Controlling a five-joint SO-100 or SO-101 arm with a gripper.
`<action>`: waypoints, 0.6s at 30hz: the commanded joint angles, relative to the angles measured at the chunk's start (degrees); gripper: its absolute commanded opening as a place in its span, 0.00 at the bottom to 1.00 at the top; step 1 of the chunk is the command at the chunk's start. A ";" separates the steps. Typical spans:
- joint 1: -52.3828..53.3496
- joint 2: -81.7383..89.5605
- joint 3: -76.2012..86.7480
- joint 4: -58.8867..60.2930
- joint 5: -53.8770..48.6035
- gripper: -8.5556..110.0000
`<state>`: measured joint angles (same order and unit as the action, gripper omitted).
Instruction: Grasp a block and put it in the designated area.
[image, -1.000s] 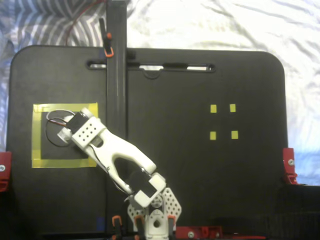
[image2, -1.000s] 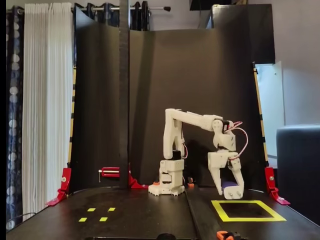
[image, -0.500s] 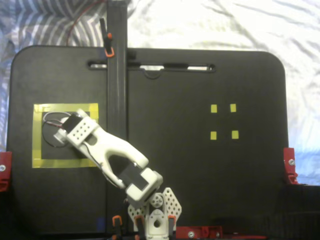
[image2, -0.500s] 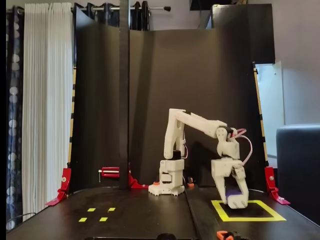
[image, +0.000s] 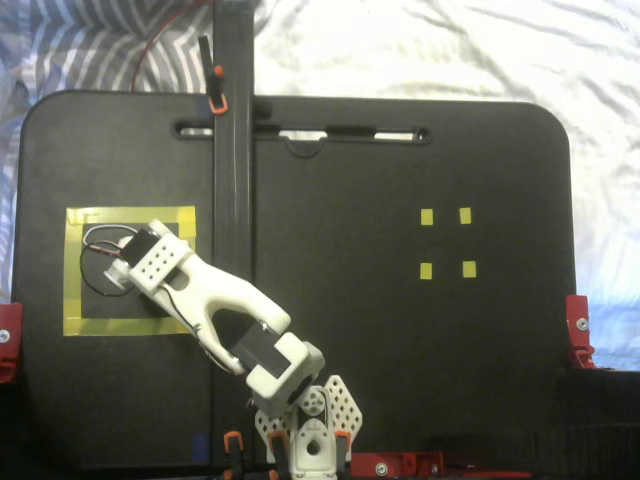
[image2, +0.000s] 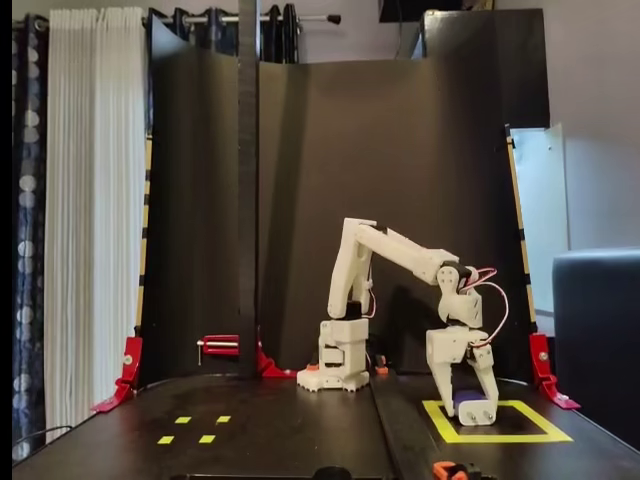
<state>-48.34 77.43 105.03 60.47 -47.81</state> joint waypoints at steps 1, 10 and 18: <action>0.00 -0.26 -0.18 -0.70 0.18 0.26; 0.26 -0.18 -0.18 -0.09 -0.18 0.36; 0.97 1.23 -1.93 2.90 -0.35 0.36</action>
<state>-48.16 77.26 104.33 61.70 -47.81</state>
